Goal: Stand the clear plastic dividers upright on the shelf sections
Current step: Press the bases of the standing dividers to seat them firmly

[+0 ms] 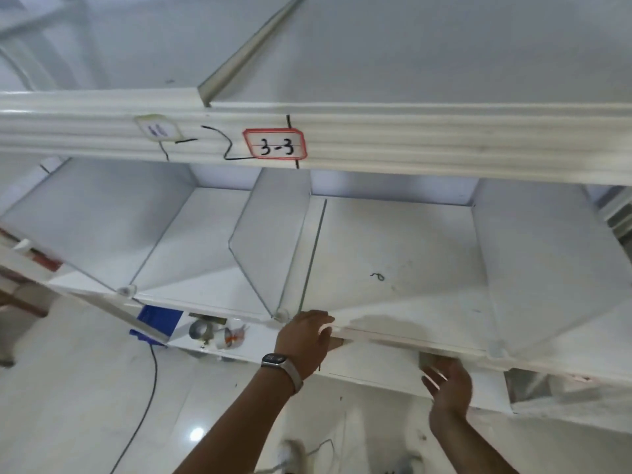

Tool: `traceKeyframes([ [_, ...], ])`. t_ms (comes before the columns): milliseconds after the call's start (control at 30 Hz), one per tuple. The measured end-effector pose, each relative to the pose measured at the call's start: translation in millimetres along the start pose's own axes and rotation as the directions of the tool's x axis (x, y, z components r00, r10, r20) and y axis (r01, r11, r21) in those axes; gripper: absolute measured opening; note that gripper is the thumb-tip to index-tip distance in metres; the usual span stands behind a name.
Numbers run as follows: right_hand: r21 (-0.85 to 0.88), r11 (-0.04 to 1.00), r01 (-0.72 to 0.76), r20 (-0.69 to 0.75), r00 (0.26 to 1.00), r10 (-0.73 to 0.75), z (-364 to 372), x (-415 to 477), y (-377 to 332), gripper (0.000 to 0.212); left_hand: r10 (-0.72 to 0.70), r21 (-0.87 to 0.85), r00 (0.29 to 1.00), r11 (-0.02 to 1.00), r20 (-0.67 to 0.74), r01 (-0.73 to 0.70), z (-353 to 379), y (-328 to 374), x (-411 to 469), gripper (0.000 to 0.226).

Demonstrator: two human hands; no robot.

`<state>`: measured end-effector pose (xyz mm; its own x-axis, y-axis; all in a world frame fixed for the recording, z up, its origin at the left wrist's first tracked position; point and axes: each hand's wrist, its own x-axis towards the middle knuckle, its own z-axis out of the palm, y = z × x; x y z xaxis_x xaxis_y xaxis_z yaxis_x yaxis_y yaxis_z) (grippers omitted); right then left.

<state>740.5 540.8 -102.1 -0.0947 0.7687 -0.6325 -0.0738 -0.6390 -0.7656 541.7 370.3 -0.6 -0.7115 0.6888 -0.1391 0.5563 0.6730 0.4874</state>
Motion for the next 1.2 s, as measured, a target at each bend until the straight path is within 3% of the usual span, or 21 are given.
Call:
traceKeyframes([
  [300, -0.281, 0.957, -0.066, 0.227, 0.965, 0.134, 126, -99, 70, 0.018, -0.071, 0.073, 0.997, 0.995, 0.020, 0.069, -52, -88, -10, 0.026],
  [500, -0.435, 0.894, -0.106, 0.339, 0.901, 0.271, 187, -135, 104, 0.021, -0.080, 0.138, 0.997, 0.988, 0.023, 0.076, -69, -141, 5, 0.039],
  [700, -0.427, 0.877, -0.220, 0.367, 0.845, 0.390, 228, -143, 125, 0.052, -0.024, 0.143, 0.990, 0.990, 0.141, 0.004, -71, -150, 26, 0.051],
  [833, -0.319, 0.900, -0.297, 0.350, 0.846, 0.403, 236, -142, 127, 0.056, 0.035, 0.169, 0.980, 0.983, 0.198, -0.069, -64, -145, 35, 0.049],
  [967, -0.245, 0.920, -0.305, 0.337, 0.863, 0.376, 237, -134, 123, 0.046, 0.069, 0.211, 0.974, 0.971, 0.214, -0.115, -59, -140, 42, 0.036],
  [1200, -0.100, 0.920, -0.379, 0.401, 0.831, 0.386, 240, -120, 130, 0.051, 0.109, 0.261, 0.972, 0.952, 0.207, -0.162, -53, -142, 47, 0.028],
])
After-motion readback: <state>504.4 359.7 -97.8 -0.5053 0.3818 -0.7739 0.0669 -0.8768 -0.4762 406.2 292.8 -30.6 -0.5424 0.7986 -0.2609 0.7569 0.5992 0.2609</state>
